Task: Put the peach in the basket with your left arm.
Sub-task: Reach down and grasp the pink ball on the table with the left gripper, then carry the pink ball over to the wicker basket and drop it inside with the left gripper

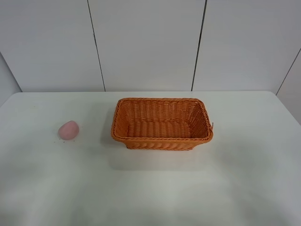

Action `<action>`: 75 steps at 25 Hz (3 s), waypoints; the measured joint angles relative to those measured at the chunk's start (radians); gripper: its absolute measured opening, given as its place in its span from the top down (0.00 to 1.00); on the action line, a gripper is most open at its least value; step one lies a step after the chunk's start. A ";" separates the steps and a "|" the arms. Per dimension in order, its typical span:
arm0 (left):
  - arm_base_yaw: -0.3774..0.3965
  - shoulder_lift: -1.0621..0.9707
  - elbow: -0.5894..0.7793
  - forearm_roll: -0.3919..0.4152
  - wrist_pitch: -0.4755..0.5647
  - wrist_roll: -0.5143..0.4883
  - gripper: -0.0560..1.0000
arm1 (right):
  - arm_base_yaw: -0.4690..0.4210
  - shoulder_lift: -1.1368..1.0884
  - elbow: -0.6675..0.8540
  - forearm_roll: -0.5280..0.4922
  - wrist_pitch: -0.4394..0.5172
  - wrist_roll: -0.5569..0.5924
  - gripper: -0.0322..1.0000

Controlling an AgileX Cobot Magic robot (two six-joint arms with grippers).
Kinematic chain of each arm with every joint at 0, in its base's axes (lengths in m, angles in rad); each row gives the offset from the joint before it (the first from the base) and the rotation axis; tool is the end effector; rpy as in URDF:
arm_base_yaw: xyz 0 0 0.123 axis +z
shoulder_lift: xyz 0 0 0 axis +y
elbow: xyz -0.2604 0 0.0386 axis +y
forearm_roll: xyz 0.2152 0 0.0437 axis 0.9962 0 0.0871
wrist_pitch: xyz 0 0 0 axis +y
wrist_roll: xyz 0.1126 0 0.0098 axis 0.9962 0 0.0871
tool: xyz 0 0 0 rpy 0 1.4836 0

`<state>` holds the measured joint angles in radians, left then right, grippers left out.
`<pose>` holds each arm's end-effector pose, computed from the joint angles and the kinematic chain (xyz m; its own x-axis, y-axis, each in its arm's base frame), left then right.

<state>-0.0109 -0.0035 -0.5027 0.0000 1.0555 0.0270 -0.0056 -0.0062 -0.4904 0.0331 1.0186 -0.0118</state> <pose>0.0076 -0.0001 0.2528 -0.4453 0.0319 -0.8948 0.0229 0.9994 0.0242 0.0102 0.0031 0.2533 -0.4211 0.0079 -0.9070 -0.0176 0.9997 0.0169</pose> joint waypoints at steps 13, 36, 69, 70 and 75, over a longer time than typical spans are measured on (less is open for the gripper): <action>0.000 0.087 -0.078 -0.007 -0.017 -0.001 0.24 | 0.000 0.000 0.000 0.000 0.000 0.000 0.30; 0.000 1.714 -0.957 -0.078 -0.088 0.037 0.24 | 0.000 0.000 0.000 0.000 0.000 0.000 0.30; -0.007 2.260 -1.108 0.000 -0.222 -0.004 0.74 | 0.000 0.000 0.000 0.000 0.000 0.000 0.30; -0.007 2.249 -1.109 0.008 -0.214 -0.008 0.79 | 0.000 0.000 0.000 0.000 0.000 0.000 0.30; -0.010 2.146 -1.129 0.020 -0.133 -0.012 0.89 | 0.000 0.000 0.000 0.000 0.000 0.000 0.30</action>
<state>-0.0211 2.1427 -1.6312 0.0198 0.9225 0.0149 -0.0056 -0.0062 -0.4904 0.0331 1.0186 -0.0118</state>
